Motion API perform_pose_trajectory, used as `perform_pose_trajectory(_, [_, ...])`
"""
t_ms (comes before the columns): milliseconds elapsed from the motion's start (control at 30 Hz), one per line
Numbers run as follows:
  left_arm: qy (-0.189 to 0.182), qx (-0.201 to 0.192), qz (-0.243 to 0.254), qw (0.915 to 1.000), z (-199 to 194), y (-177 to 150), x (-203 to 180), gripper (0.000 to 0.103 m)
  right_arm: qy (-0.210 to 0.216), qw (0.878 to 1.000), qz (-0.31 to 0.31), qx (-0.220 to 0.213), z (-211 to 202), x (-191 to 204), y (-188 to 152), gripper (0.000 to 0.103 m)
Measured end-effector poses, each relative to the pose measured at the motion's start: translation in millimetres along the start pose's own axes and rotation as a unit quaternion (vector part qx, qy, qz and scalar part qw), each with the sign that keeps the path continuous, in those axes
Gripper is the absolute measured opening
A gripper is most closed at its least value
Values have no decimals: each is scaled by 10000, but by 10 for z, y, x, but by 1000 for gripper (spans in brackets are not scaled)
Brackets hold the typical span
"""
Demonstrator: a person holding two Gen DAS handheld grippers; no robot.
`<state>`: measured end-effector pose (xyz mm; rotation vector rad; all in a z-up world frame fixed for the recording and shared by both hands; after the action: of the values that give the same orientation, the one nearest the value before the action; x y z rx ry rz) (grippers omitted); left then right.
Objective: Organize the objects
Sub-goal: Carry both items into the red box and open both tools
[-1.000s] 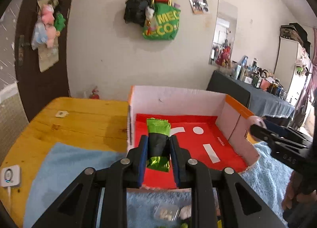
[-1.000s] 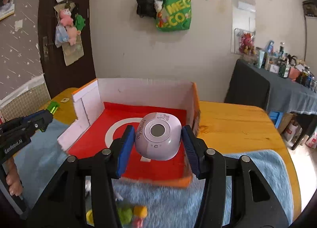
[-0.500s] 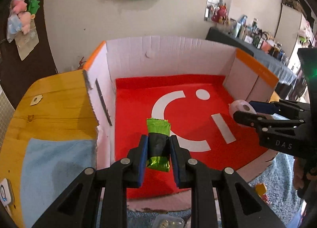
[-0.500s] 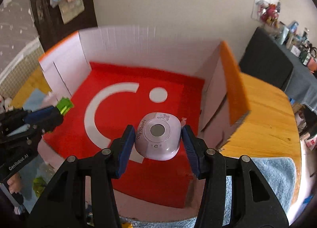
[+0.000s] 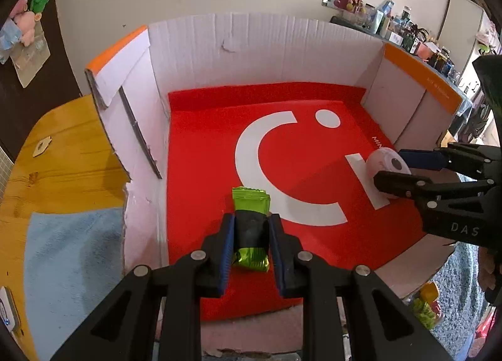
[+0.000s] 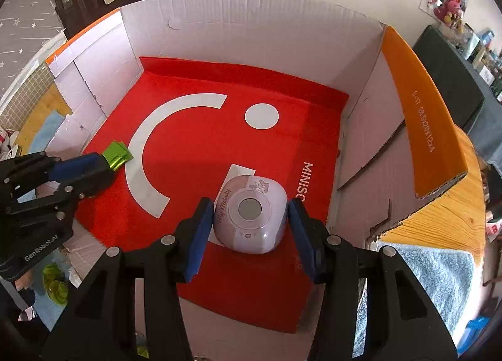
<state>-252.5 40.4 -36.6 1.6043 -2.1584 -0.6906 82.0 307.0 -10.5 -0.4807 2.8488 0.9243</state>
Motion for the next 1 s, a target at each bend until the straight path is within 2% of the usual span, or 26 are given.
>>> perform_pose_trajectory(600, [-4, 36, 30, 10000, 1, 8, 8, 23, -63, 10000, 44, -27, -74, -106, -29, 48])
perform_pose_trajectory(867, [12, 4, 41, 10000, -8, 16, -4, 23, -94, 9999, 58, -13, 64, 29, 71, 49])
perform_pose_trajectory(933, [16, -8, 46, 10000, 1, 20, -9, 23, -77, 10000, 48, 18, 75, 47, 77, 54])
perform_pose_trajectory(1000, [11, -22, 47, 10000, 2, 21, -12, 24, -92, 9999, 59, -16, 65, 46, 78, 67])
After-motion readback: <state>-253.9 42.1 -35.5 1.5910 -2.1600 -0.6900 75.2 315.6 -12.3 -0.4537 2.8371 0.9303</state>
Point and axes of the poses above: each gripper's, at about its wrist camera, not at the fingertips, and z roughly the way its jaws point, x to its left, y to its top, the point moved 9 cm from there along z, roughly the way its jaws point, and after that the axes turned 5 degrees about z, right-handed, at the moved point
